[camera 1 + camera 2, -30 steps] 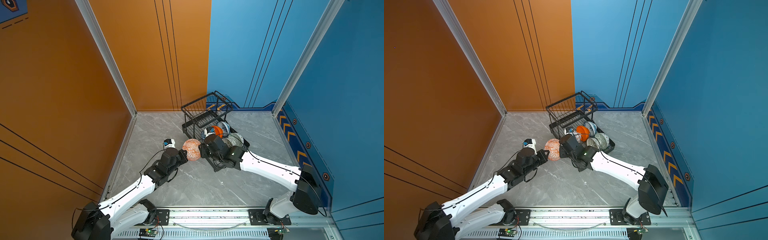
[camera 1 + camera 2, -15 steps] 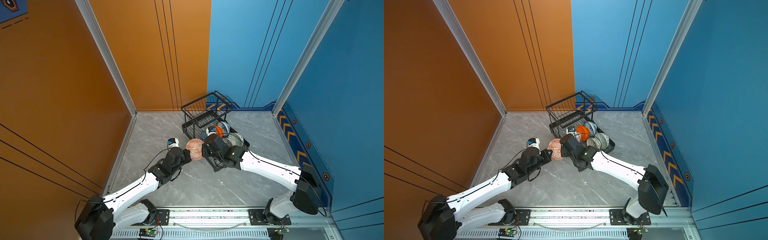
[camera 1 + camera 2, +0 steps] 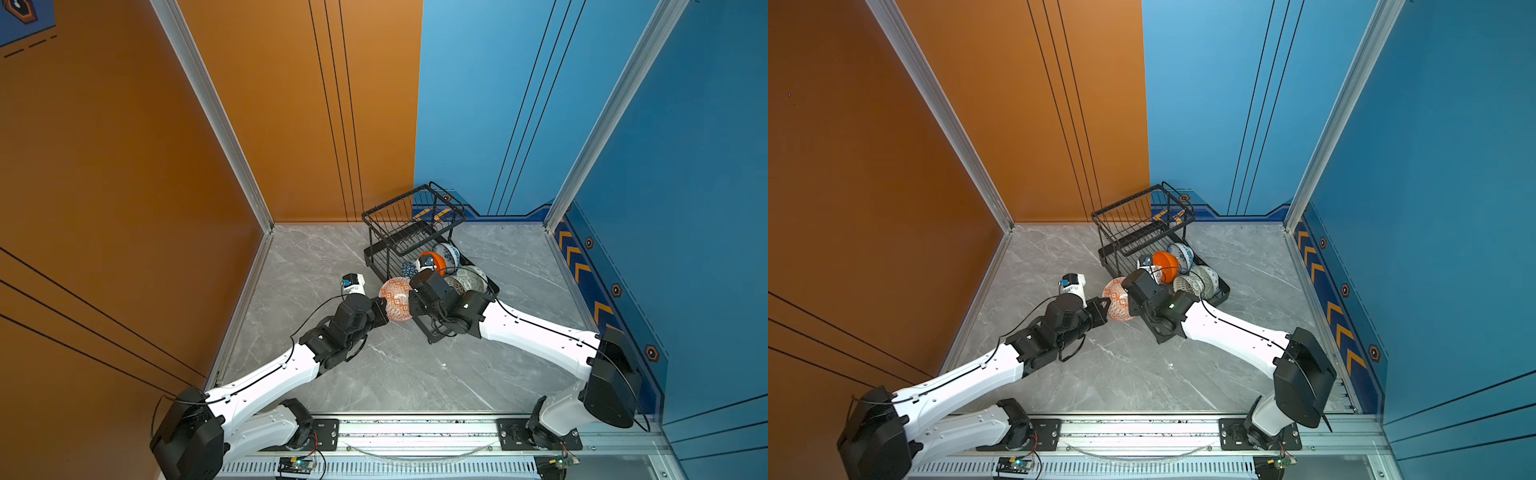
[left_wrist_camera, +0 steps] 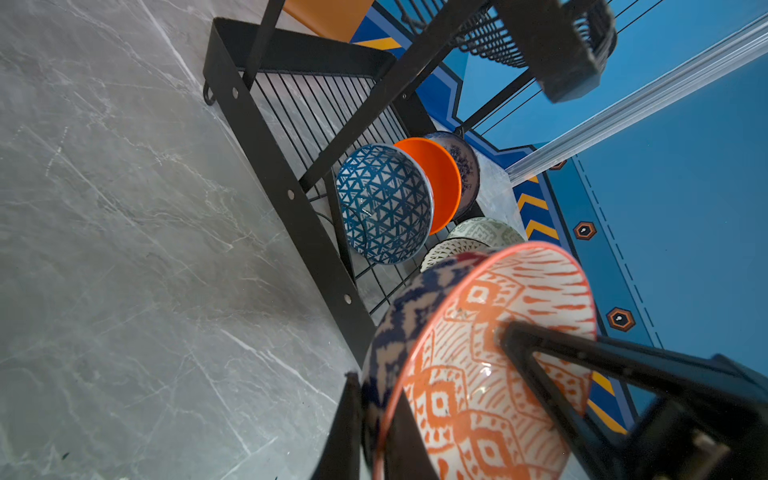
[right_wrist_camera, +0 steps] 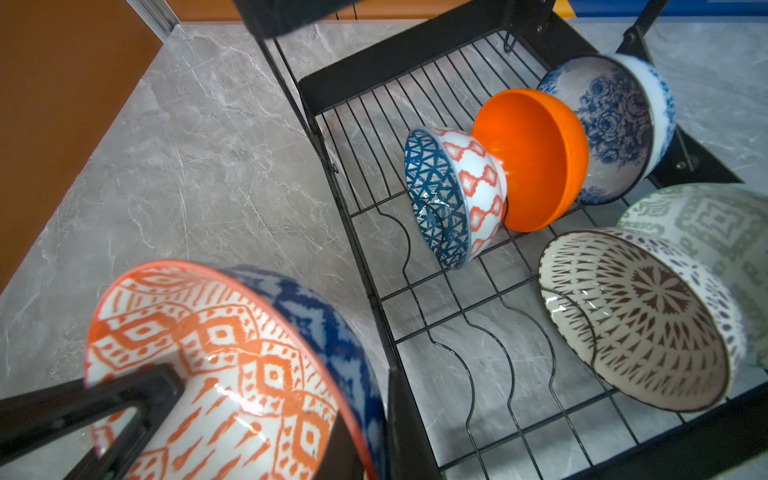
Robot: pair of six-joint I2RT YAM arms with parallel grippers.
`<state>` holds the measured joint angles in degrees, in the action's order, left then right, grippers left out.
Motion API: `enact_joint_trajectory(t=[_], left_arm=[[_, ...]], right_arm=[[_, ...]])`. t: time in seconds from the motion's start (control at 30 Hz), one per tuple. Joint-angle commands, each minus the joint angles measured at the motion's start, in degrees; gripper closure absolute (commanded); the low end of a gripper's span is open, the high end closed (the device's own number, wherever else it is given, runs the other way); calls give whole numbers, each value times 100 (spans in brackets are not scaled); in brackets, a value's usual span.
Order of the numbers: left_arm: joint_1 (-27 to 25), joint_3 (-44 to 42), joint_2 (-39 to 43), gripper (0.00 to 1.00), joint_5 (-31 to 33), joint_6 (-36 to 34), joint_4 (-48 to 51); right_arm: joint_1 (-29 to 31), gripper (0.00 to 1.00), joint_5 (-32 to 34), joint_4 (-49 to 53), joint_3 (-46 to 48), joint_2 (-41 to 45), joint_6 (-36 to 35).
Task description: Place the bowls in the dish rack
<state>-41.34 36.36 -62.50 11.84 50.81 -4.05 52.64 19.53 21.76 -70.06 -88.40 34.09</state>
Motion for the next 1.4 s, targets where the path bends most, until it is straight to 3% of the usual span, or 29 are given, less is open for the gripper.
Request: enact_joint_trajectory(t=[0.0,0.1,0.27,0.37,0.4,0.93,1.37], left_arm=[[-63,240,62,97,-41,114,-438],[-65,223,46,91,-25,106,-441],[-17,179,77,42,-50,113,-422],[21,139,177,6,-69,106,-372],[30,127,222,2,-72,105,-336],[790,-273,547,2,-646,318,-261],[1131,-303,124,2,-1054,377,-626]], right_arm=[[-34,100,-97,-136,16,149,195],[-85,100,-14,-139,62,246,169],[-254,100,224,98,41,374,-64],[-296,100,594,346,9,445,-305],[-310,100,717,419,30,478,-384],[-356,100,3569,848,646,339,-1994],[-334,100,4247,427,674,-582,-2942]])
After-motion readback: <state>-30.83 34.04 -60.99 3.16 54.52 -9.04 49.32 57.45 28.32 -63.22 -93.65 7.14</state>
